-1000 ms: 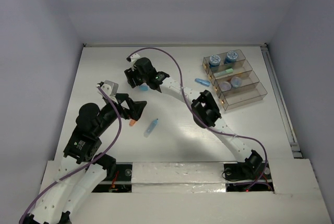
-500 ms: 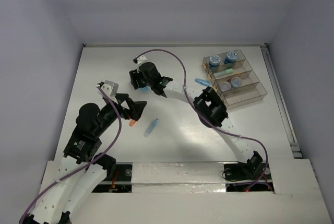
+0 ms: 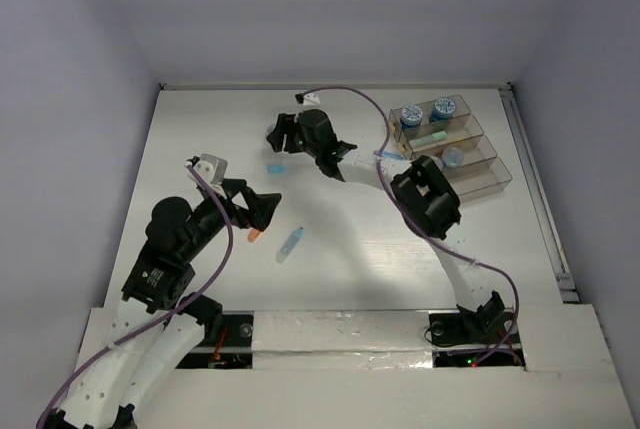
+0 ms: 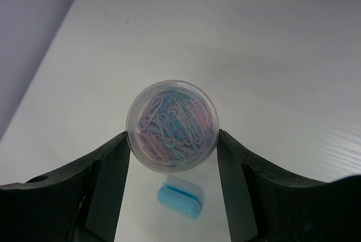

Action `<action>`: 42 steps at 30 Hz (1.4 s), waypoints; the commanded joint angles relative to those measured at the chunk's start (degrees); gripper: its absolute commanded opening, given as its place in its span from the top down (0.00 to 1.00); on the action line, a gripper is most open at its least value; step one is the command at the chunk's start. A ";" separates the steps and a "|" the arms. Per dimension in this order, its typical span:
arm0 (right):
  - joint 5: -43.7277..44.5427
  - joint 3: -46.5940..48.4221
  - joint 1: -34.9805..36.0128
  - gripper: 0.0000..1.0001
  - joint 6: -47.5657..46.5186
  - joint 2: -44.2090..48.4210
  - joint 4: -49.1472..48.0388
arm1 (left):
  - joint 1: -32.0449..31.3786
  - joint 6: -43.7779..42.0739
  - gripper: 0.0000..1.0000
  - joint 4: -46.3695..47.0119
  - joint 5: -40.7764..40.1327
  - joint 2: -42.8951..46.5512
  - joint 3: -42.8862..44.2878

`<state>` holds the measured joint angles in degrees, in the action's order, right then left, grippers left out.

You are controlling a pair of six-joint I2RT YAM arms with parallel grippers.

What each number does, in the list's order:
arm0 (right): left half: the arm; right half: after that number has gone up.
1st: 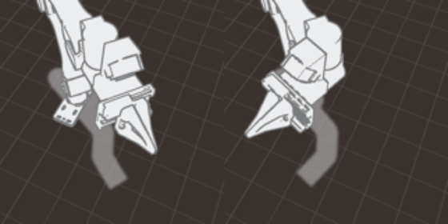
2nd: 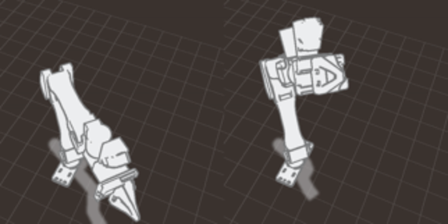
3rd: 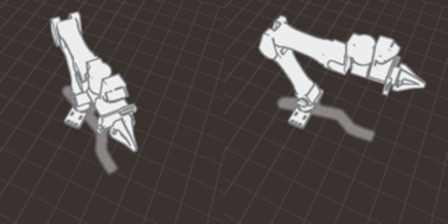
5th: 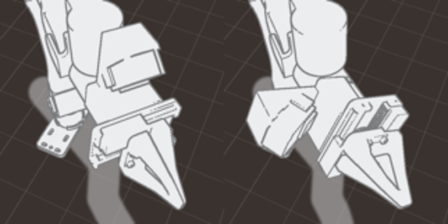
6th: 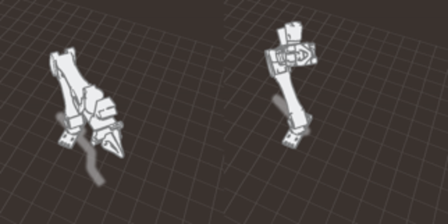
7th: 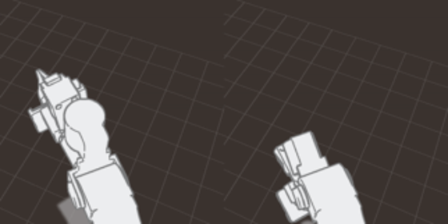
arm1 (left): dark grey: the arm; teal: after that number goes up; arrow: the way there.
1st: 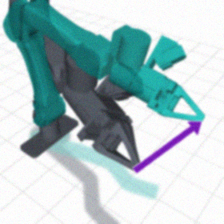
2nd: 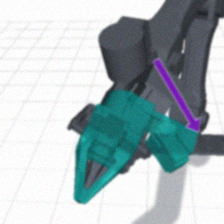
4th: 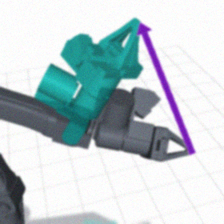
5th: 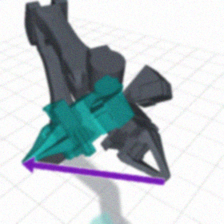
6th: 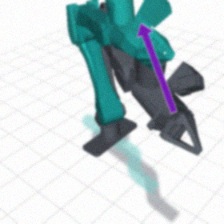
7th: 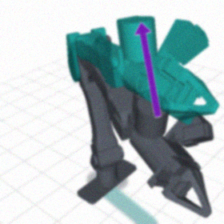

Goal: Sort the stationery into containers
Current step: Pick up the stationery from the center of the board, then place the stationery in the storage box.

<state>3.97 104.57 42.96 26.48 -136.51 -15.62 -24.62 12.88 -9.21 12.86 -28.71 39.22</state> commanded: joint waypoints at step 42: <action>9.66 -53.69 -49.11 0.52 0.50 55.30 6.83 | -5.88 1.09 0.01 1.04 -1.61 5.86 -0.46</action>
<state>15.22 47.40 -5.67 27.64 -80.12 -7.22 -30.00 13.41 -9.72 11.92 -23.42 38.98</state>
